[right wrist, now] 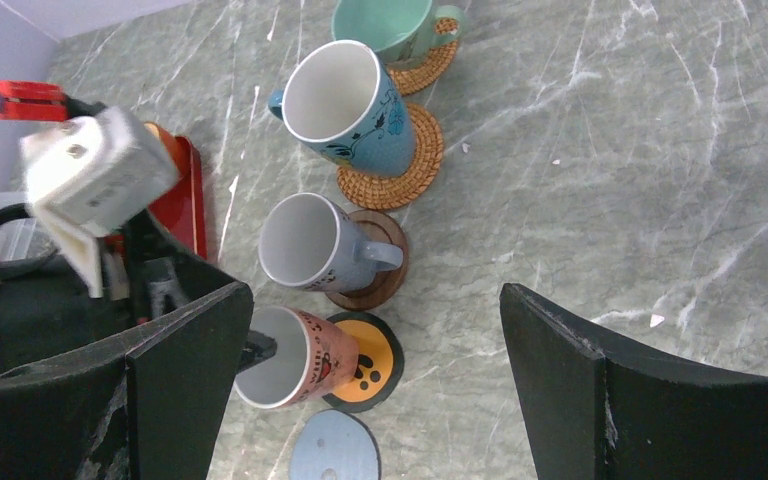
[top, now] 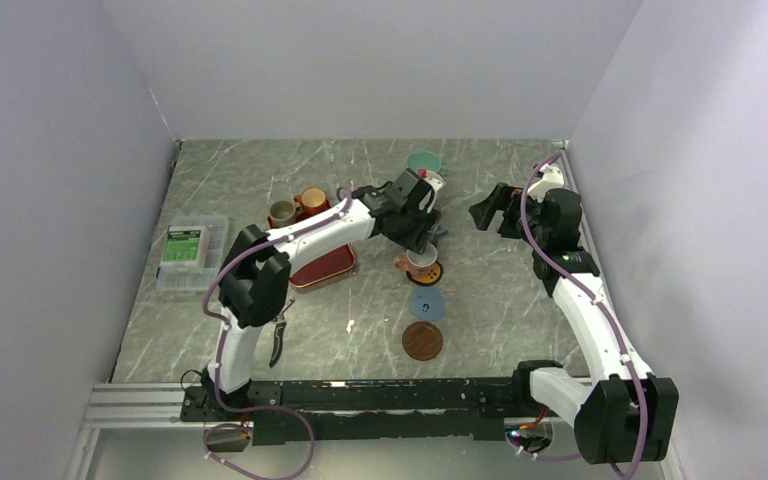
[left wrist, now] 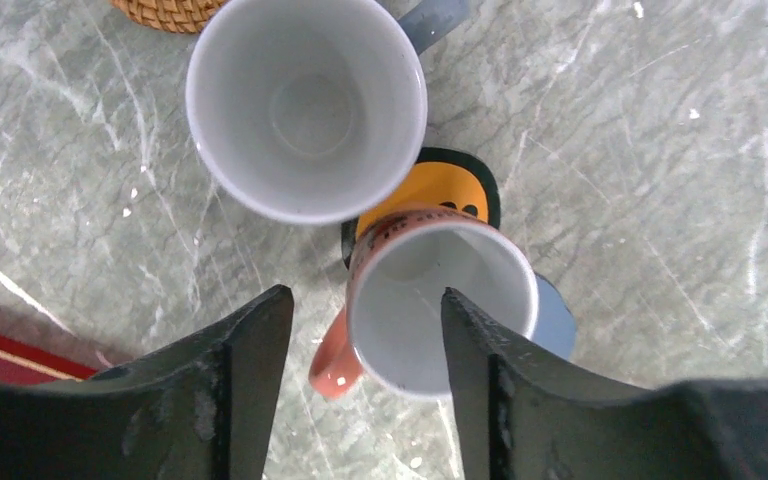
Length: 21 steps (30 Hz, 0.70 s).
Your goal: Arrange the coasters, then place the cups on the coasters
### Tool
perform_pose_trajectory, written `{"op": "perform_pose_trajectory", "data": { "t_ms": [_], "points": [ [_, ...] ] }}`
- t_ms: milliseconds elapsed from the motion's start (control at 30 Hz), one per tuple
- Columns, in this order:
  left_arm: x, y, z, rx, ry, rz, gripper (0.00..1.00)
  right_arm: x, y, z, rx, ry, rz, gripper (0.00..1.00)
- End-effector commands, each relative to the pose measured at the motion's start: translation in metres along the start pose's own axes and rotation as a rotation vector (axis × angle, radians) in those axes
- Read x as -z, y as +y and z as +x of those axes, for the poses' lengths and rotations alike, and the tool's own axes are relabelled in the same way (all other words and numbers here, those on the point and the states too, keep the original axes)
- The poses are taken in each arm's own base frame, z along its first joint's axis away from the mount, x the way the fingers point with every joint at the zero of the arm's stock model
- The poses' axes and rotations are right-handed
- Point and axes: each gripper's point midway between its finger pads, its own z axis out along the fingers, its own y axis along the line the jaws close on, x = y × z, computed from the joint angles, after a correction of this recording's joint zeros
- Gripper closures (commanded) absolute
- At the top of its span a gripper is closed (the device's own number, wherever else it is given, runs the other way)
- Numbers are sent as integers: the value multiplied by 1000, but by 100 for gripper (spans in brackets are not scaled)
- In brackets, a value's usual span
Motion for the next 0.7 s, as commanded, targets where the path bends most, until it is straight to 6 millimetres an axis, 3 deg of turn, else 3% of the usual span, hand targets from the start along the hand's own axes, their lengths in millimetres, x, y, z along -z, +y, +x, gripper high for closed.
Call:
{"op": "perform_pose_trajectory", "data": {
  "t_ms": [0, 200, 300, 467, 667],
  "points": [
    [54, -13, -31, 39, -129, 38, 35, 4, 7, -16, 40, -65, -32, 0],
    [97, -9, -40, 35, -190, 46, 23, 5, 7, -17, 44, -68, -29, 0],
    [111, 14, -37, 31, -183, -21, 22, 6, 8, -19, 47, -73, -31, 0],
    [135, 72, -24, 102, -180, -97, 21, 8, 14, -23, 47, -75, -56, 0],
    [160, 158, -6, 295, -236, -163, 21, 8, 23, -22, 38, -61, -92, 0]
  ]
}}
